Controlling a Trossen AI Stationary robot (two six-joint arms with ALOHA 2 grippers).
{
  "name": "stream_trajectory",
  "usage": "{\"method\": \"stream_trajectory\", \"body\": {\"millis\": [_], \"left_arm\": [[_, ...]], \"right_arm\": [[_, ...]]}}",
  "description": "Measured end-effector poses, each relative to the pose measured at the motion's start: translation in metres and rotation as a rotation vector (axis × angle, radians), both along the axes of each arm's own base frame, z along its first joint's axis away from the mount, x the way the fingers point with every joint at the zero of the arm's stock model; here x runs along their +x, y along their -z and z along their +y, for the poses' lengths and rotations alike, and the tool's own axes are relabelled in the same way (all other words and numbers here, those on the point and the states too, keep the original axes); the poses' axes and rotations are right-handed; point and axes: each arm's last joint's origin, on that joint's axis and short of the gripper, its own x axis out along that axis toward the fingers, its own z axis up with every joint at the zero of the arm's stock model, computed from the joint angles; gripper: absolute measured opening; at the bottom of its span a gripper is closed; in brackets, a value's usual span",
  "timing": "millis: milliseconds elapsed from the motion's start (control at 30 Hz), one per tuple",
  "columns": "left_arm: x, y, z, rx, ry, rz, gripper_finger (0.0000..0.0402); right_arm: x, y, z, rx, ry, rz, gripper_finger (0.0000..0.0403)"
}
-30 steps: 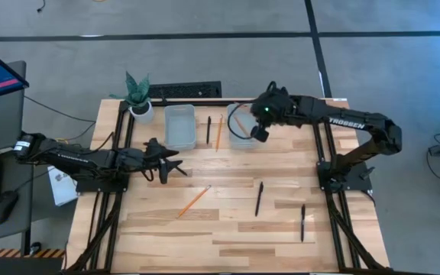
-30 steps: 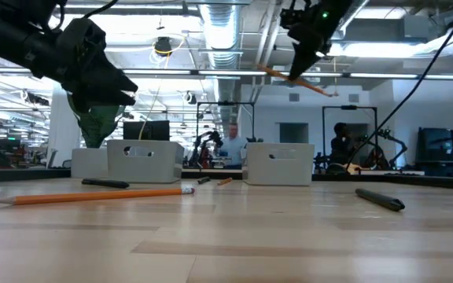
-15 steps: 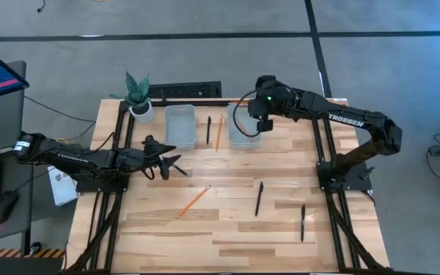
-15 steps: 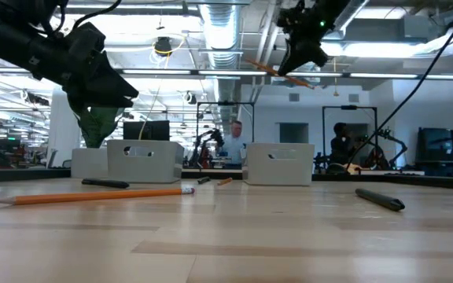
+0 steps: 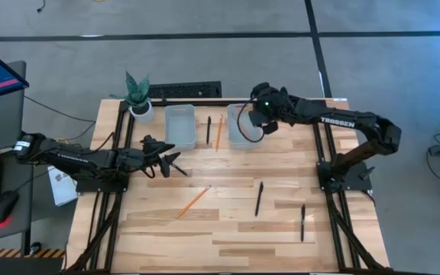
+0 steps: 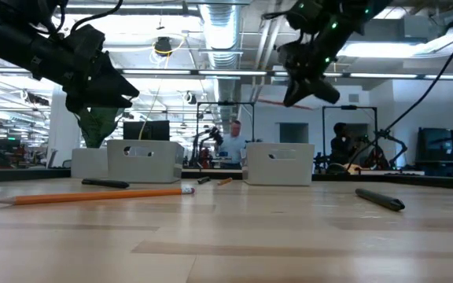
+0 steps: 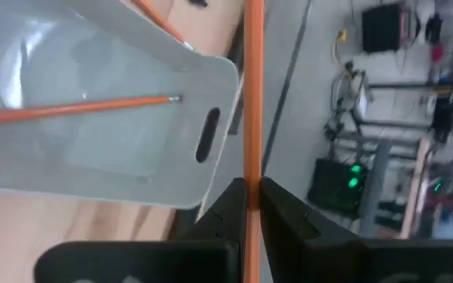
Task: Sort pens & pencils
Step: Put the orange pencil into the right gray bin
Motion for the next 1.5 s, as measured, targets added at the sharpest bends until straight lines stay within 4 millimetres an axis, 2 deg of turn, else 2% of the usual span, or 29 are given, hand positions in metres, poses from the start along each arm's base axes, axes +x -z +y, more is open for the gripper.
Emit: {"method": "stream_trajectory", "body": {"millis": [367, 533, 1033, 1500], "left_arm": [[0.0, 0.0, 0.0, -0.006, 0.001, -0.003, 0.0206], [0.0, 0.0, 0.0, -0.01, 0.0, -0.004, 0.0206], [0.0, 0.0, 0.0, -0.009, -0.001, -0.004, 0.0206], [0.0, 0.0, 0.0, -0.027, -0.008, -0.014, 0.0206]], "right_arm": [[0.027, 0.053, 0.001, 0.008, -0.136, 0.226, 0.0052], [0.032, 0.064, 0.001, 0.012, -0.163, 0.267, 0.0052], [0.032, 0.067, 0.004, -0.01, -0.381, 0.355, 0.0052], [0.03, 0.067, 0.0, 0.027, -0.313, 0.316, 0.0052]]}}
